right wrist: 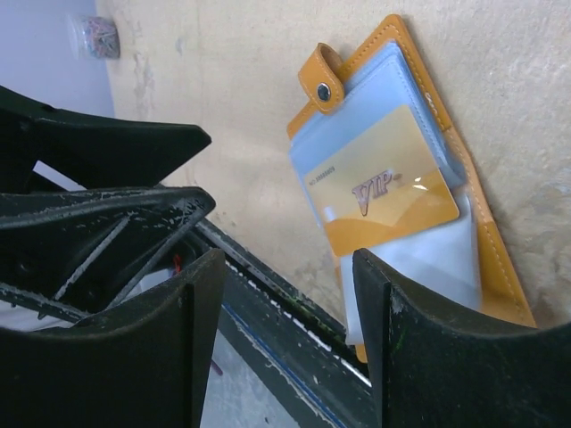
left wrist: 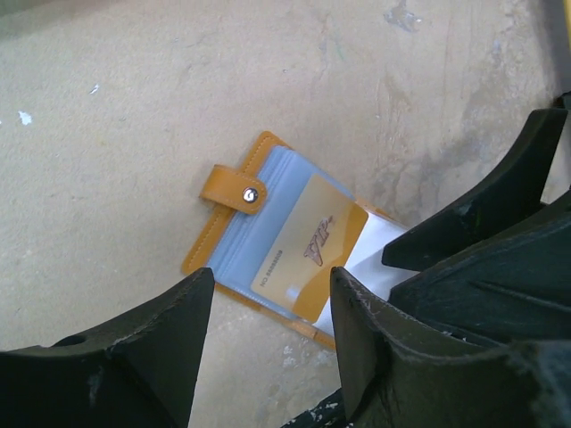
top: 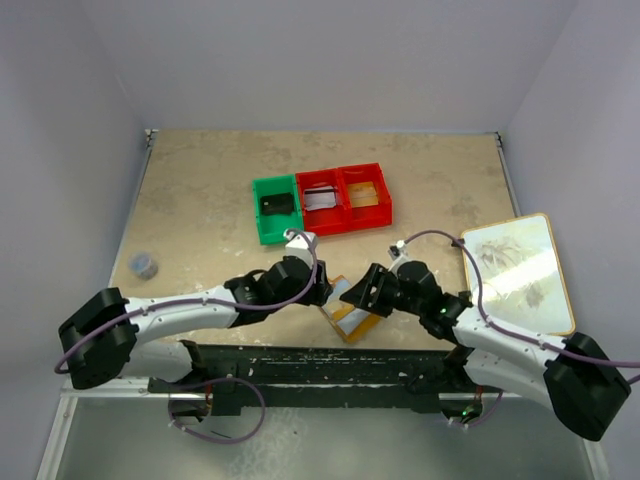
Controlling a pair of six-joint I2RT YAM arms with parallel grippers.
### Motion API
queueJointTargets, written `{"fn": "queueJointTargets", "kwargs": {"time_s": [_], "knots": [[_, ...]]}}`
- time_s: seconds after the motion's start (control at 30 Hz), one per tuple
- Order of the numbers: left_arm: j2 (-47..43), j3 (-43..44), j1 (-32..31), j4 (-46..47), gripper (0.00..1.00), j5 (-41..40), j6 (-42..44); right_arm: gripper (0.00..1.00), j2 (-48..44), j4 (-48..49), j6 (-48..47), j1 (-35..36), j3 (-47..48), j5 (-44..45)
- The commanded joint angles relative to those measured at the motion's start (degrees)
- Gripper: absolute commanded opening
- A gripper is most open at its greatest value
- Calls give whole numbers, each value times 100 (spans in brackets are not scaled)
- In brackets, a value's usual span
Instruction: Take the credit cards out of the card holder
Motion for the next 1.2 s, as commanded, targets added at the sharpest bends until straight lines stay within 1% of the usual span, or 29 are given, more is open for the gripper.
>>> {"fn": "queueJointTargets", "kwargs": {"time_s": [0.0, 0.1, 0.2, 0.43, 0.57, 0.67, 0.77, 0.83, 1.0, 1.17], "knots": [[245, 405, 10, -10, 52, 162, 331, 62, 272, 549, 205, 118, 115, -136], [424, 503, 9, 91, 52, 246, 373, 60, 545, 361, 286, 271, 216, 54], [612, 604, 9, 130, 51, 385, 427, 60, 542, 156, 425, 347, 131, 356], [865, 578, 9, 464, 43, 481, 404, 56, 302, 471, 979, 347, -480, 621], [1173, 691, 10, 618, 33, 798, 432, 54, 324, 827, 1137, 348, -656, 717], [1352, 682, 9, 766, 27, 956, 412, 49, 573, 922, 1351, 349, -684, 519], [1522, 660, 9, 766, 23, 897, 339, 45, 787, 1338, 1432, 349, -807, 638], [1571, 640, 9, 706, 21, 726, 306, 43, 970, 1669, 1596, 349, -957, 554], [1558, 589, 1, 436, 20, 204, 309, 41, 1106, 1835, 1730, 346, -1102, 755], [1681, 580, -7, 397, 18, 236, 348, 37, 1202, 2380, 1921, 349, -1330, 833]]}}
